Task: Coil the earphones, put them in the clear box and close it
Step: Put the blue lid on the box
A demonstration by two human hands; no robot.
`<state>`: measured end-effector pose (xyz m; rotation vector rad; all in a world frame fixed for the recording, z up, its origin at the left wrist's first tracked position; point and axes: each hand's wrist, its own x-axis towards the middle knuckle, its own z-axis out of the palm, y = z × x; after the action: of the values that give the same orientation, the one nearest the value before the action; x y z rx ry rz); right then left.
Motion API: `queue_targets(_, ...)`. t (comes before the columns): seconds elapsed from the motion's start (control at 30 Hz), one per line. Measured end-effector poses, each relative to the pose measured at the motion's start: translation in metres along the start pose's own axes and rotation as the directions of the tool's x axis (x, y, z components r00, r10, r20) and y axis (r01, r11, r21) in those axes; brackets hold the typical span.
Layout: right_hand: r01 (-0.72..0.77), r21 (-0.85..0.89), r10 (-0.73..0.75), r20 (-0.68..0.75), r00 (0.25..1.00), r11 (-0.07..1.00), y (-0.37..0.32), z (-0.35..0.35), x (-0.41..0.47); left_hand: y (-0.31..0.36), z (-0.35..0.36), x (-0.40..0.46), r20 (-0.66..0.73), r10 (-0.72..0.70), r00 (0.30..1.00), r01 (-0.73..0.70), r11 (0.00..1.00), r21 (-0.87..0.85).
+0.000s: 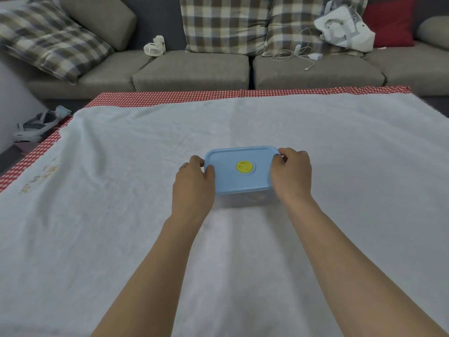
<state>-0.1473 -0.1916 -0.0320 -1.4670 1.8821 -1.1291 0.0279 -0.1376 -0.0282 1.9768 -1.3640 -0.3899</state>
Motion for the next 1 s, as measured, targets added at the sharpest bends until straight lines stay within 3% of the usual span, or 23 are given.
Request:
queue_targets(0.2,-0.014,0.001,0.014,0.02,1.0,1.0,0.004,0.001,0.0,0.0,0.003,0.003,-0.01,-0.003,1.0,0.004,1.0,0.03)
queue_targets(0.63,0.086,-0.314,-0.088,0.008,0.996,0.946,0.004,-0.013,-0.006,-0.003,0.001,0.001,-0.014,0.047,0.999,-0.048,0.998,-0.033)
queue_targets(1.0,0.076,-0.166,-0.083,-0.037,0.996,0.983,0.013,-0.011,-0.022,-0.007,0.001,-0.003,0.007,0.044,0.999,-0.044,0.998,0.046)
